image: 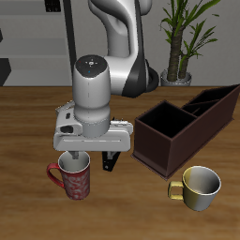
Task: Place the red mug into the left desk caddy's right compartment and place the yellow book into the left desk caddy's back compartment
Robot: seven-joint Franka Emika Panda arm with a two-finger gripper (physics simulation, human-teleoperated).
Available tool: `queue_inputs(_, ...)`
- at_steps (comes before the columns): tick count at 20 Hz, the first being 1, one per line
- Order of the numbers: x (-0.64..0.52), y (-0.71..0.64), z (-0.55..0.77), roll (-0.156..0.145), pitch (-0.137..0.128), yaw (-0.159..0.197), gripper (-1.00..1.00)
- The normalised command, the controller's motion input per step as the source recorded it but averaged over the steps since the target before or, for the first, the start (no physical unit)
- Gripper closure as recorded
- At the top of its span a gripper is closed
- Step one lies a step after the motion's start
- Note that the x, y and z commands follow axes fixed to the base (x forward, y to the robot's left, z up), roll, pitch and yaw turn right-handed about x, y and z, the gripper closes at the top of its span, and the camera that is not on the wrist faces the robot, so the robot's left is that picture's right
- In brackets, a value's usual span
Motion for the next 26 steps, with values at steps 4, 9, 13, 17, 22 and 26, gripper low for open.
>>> queue_inputs(4, 0.02, -0.09, -0.25, -0.011, 0.033, -0.012, -1.00)
queue_inputs(9, 0.05, -0.05, -0.32, -0.011, 0.046, -0.003, -1.00)
queue_inputs(13, 0.09, -0.01, -0.43, -0.012, 0.058, -0.010, -1.00)
queue_inputs(17, -0.01, 0.04, -0.26, 0.008, 0.029, -0.025, 1.00)
queue_inputs(22, -0.03, 0.05, -0.02, 0.013, 0.008, -0.012, 1.00)
queue_inputs(26, -0.03, 0.01, 0.11, -0.002, -0.008, 0.002, 1.00)
